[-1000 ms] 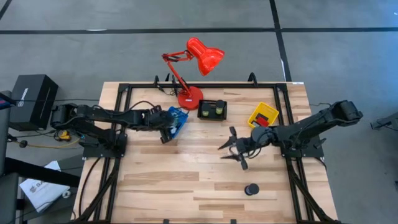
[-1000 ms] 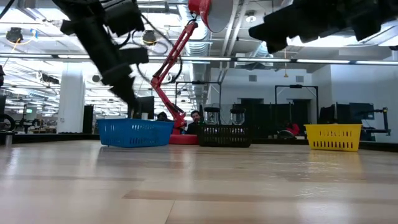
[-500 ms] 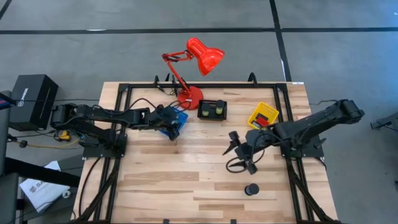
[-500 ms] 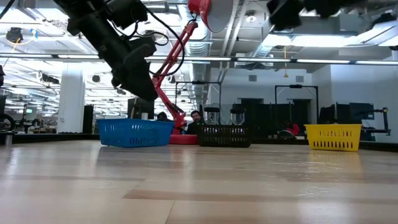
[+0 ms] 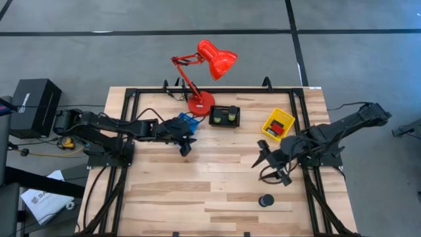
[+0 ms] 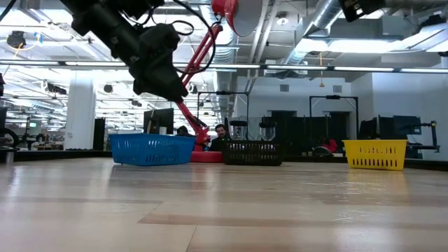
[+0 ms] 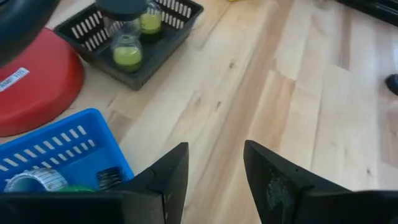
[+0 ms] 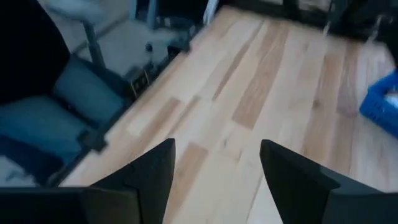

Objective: Pick & Place Office items
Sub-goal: Put the blue hourglass into the black bin

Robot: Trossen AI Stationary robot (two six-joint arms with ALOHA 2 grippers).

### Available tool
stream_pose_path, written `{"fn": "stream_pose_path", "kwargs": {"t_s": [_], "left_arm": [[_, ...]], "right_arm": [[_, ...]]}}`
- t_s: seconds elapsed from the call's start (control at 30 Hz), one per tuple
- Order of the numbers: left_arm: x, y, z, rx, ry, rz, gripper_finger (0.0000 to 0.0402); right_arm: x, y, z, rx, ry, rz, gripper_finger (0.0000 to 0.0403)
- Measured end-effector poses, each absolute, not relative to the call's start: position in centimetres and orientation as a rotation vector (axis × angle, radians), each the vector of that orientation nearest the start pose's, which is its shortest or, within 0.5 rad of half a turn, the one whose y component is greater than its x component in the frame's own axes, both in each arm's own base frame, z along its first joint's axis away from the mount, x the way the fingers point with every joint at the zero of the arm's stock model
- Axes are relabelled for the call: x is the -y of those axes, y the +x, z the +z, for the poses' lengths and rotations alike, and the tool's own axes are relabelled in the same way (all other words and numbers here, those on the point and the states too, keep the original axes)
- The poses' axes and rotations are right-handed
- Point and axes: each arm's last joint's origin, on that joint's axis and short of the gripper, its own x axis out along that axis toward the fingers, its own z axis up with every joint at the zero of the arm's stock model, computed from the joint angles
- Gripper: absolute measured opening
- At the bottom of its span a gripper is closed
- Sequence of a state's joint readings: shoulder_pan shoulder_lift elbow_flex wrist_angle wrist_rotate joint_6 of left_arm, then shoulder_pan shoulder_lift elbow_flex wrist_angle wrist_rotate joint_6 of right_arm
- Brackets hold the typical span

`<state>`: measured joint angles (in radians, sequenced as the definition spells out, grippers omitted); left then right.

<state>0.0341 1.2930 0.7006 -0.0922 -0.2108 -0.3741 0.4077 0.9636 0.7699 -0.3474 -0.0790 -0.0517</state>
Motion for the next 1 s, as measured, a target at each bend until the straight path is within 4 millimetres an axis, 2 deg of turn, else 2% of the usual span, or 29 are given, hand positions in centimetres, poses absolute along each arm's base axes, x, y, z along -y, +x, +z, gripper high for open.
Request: {"fn": "stream_pose_path", "kwargs": {"t_s": [0.17,0.27,0.47,0.7,1.0], "left_arm": [[-1.1,25.9,21.1,-0.617,-0.293,0.343,0.0152],[-1.1,26.1,21.3,-0.592,-0.297,0.339,0.0150],[-1.2,26.4,21.7,-0.541,-0.304,0.335,0.0152],[-1.1,26.6,22.0,-0.500,-0.309,0.330,0.0153],[-0.6,26.8,22.2,-0.482,-0.320,0.265,0.0153]], "right_arm": [[-8.6,17.1,25.6,-0.530,-0.086,0.517,0.0227],[-9.1,16.5,24.9,-0.466,-0.084,0.559,0.0227],[-9.9,15.0,23.4,-0.451,-0.145,0.646,0.0227],[-10.1,14.3,22.3,-0.393,-0.176,0.683,0.0227],[-10.3,14.4,21.2,-0.382,-0.049,0.665,0.0227]]}}
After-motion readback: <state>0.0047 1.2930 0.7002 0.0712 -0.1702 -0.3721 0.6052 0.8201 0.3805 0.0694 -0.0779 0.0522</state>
